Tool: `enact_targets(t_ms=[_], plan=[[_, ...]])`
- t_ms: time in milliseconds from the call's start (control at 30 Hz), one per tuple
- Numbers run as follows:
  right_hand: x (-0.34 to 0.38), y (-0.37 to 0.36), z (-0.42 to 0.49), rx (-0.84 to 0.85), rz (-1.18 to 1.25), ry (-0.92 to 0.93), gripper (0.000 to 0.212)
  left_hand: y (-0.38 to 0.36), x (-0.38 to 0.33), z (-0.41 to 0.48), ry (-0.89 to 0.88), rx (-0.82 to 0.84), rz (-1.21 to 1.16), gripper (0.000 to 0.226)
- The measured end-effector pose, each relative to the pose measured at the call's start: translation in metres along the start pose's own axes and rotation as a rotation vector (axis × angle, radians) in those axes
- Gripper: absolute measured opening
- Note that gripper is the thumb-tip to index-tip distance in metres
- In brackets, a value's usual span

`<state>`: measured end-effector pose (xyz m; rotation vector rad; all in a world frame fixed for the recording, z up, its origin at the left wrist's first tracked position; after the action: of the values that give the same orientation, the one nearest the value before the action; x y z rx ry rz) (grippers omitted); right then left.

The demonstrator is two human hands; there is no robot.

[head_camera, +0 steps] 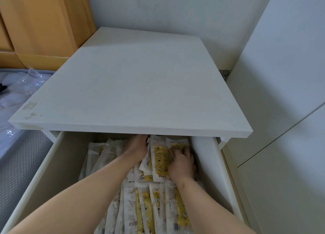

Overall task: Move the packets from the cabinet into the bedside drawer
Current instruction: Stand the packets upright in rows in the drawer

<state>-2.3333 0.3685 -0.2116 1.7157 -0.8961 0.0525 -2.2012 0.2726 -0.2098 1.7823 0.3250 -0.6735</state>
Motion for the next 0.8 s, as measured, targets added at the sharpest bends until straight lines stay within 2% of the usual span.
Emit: enact_targets(t_ms=[100, 167, 233, 333, 400, 500, 633, 800], plan=[[0.001, -0.001, -0.002, 0.001, -0.004, 0.001, 0.042, -0.001, -0.002, -0.012, -0.022, 0.023, -0.059, 0.012], [0.001, -0.001, -0.004, 0.010, -0.040, 0.009, 0.043, 0.003, -0.004, -0.025, -0.066, -0.042, -0.047, 0.026], [0.006, 0.001, -0.005, -0.018, -0.139, 0.044, 0.046, 0.007, -0.005, -0.037, -0.088, -0.113, 0.082, 0.035], [0.015, 0.000, -0.006, -0.057, -0.206, 0.114, 0.055, -0.002, -0.005, -0.047, -0.081, -0.048, 0.291, 0.074], [0.018, -0.011, -0.007, 0.000, -0.190, 0.169, 0.060, -0.011, 0.006, -0.048, -0.057, 0.008, 0.370, 0.090], [0.014, -0.022, -0.010, 0.061, -0.270, 0.212, 0.066, -0.015, 0.021, -0.045, -0.014, 0.038, 0.449, 0.090], [0.017, -0.011, -0.004, -0.027, -0.387, 0.202, 0.069, -0.008, 0.017, -0.039, -0.034, -0.005, 0.494, 0.091], [0.034, -0.011, 0.006, -0.062, -0.378, 0.293, 0.068, -0.005, 0.023, -0.030, -0.060, -0.008, 0.441, 0.080]])
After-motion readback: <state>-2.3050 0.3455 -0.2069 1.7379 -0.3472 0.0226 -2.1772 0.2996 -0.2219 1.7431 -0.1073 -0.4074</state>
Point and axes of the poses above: each hand's wrist, its own z-axis towards the middle knuckle, its own y-axis out of the back of the hand, x = y × z, the point moved 9 cm from there along z, towards the middle knuckle, and after that the axes turned 2 degrees about -z, right-handed, at the moved point
